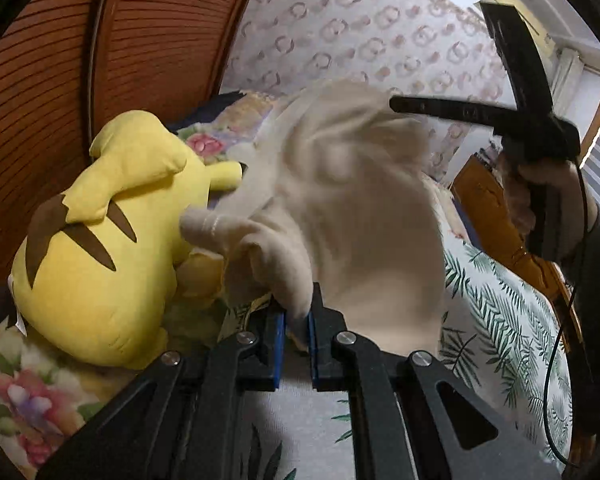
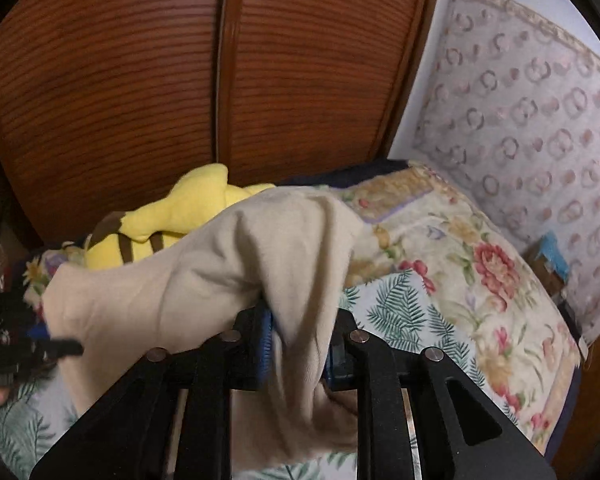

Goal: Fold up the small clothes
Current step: 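Lay the folded shirt beside the yellow plush toy and open both grippers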

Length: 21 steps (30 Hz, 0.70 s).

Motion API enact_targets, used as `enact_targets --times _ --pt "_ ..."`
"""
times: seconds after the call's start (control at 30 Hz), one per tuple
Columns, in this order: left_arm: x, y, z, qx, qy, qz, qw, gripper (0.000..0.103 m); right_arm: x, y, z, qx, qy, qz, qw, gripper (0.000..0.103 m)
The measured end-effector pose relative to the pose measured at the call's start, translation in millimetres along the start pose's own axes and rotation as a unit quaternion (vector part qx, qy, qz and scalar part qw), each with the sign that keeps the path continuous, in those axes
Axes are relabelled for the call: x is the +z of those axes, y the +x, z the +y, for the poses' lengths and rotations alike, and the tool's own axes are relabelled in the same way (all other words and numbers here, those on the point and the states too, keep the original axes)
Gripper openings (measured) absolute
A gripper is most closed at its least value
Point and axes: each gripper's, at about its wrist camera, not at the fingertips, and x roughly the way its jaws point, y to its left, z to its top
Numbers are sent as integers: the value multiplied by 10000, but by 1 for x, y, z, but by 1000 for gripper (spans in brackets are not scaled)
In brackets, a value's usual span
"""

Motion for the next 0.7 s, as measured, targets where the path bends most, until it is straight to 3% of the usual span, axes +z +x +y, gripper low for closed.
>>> enact_targets --times 0.07,0.13,0.4,0.5,0.7 --pt "3 1 -4 38 24 40 10000 7 6 7 -6 -308 252 56 9992 43" --pt "1 -2 -5 73 62 46 9999 7 8 6 -13 -247 531 -37 9983 48" --pt "3 -20 -8 211 202 11 9996 14 -23 22 -30 175 1289 190 9913 48" --pt "2 -33 -11 371 410 -87 9984 19 -45 32 -28 64 1488 368 9882 48" --pt "1 -63 -33 604 961 -495 9923 34 -79 -14 -23 -164 1766 39 9841 48"
